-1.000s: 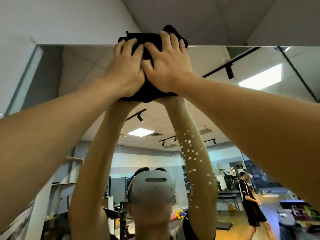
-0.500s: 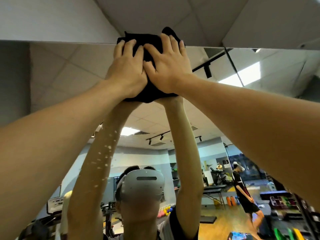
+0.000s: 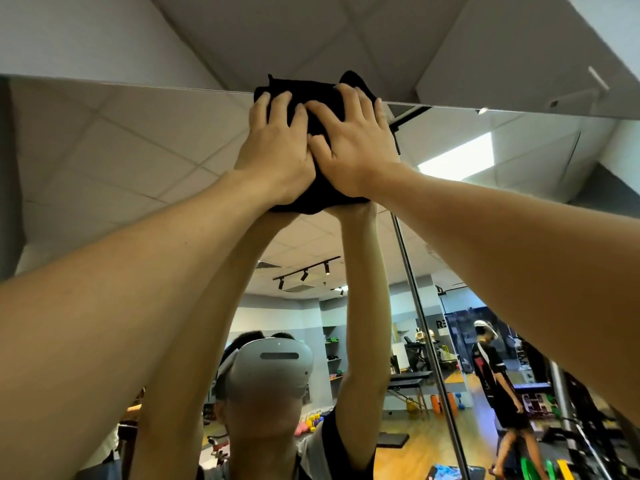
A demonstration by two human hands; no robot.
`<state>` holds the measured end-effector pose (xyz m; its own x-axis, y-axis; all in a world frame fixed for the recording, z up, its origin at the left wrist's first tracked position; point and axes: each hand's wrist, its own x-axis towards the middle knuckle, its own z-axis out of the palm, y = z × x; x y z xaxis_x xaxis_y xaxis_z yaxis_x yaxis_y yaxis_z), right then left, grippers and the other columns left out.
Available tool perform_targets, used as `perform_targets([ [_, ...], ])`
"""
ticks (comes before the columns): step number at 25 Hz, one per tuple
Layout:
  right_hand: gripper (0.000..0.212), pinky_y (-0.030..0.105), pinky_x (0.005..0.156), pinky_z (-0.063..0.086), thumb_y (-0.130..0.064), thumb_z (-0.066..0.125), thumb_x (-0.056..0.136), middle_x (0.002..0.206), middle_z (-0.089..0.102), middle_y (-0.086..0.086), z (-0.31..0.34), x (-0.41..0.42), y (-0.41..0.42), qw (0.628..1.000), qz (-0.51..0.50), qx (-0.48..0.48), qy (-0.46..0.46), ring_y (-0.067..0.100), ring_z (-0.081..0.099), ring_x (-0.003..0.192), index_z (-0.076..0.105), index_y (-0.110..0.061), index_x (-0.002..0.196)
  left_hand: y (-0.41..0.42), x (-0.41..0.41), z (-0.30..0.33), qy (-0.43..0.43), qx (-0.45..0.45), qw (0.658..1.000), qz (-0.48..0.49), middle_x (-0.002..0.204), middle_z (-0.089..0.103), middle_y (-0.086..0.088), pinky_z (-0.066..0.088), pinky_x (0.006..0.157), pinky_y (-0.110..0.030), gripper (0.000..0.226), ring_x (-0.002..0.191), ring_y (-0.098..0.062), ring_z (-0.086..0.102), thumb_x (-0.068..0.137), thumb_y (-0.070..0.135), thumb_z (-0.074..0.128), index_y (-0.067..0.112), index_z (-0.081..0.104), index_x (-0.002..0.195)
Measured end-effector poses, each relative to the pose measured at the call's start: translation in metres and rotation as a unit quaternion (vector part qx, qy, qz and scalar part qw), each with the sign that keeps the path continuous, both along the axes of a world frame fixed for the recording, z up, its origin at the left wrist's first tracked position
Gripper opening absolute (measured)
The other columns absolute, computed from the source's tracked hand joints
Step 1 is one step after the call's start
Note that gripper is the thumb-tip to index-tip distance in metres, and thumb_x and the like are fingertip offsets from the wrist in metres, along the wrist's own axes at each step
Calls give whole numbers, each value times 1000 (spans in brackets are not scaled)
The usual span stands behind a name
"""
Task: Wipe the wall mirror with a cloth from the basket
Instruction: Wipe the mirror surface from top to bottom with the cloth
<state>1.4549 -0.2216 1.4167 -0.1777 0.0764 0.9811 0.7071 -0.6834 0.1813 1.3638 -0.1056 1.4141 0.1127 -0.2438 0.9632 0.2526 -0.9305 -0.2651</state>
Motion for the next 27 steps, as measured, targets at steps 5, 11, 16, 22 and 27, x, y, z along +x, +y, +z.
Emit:
perform_targets([
  [5, 60, 56, 128, 5, -50, 33, 99, 165, 24, 13, -3, 12, -14, 1000, 14, 6, 12, 35, 16, 155, 37, -32, 156, -14, 12, -2, -3, 5, 1000, 0, 166, 14, -8, 28, 122, -45, 58, 154, -30, 3, 102, 27, 37, 10, 27, 157],
  [11, 63, 54, 129, 7, -50, 33, 95, 163, 28, 15, -23, 11, -11, 999, 38, 19, 14, 36, 20, 153, 43, -30, 154, -12, 8, -18, 5, 24, 1000, 10, 163, 19, -10, 34, 118, -44, 56, 152, -30, 10, 101, 27, 39, 8, 33, 154],
  [16, 65, 54, 128, 9, -53, 32, 93, 162, 29, 15, -54, 13, -10, 999, 28, 25, 10, 36, 21, 153, 43, -29, 153, -12, 9, -51, 3, 14, 1000, 2, 163, 20, -8, 36, 116, -43, 56, 152, -30, 11, 101, 29, 40, 8, 34, 152],
  [22, 71, 55, 128, 8, -54, 27, 89, 162, 29, 15, -86, 10, -8, 999, 25, 38, 18, 37, 20, 153, 42, -30, 154, -14, 0, -82, 20, 20, 999, 43, 163, 21, -12, 30, 121, -45, 59, 151, -34, 13, 102, 34, 39, 6, 32, 153],
  [27, 66, 55, 128, 7, -51, 30, 90, 162, 30, 9, -92, -4, 10, 997, 43, 62, 9, 35, 18, 154, 43, -35, 153, -2, -16, -84, 27, 30, 997, 63, 164, 19, -13, 23, 124, -44, 59, 152, -34, 11, 103, 30, 36, 4, 27, 155],
])
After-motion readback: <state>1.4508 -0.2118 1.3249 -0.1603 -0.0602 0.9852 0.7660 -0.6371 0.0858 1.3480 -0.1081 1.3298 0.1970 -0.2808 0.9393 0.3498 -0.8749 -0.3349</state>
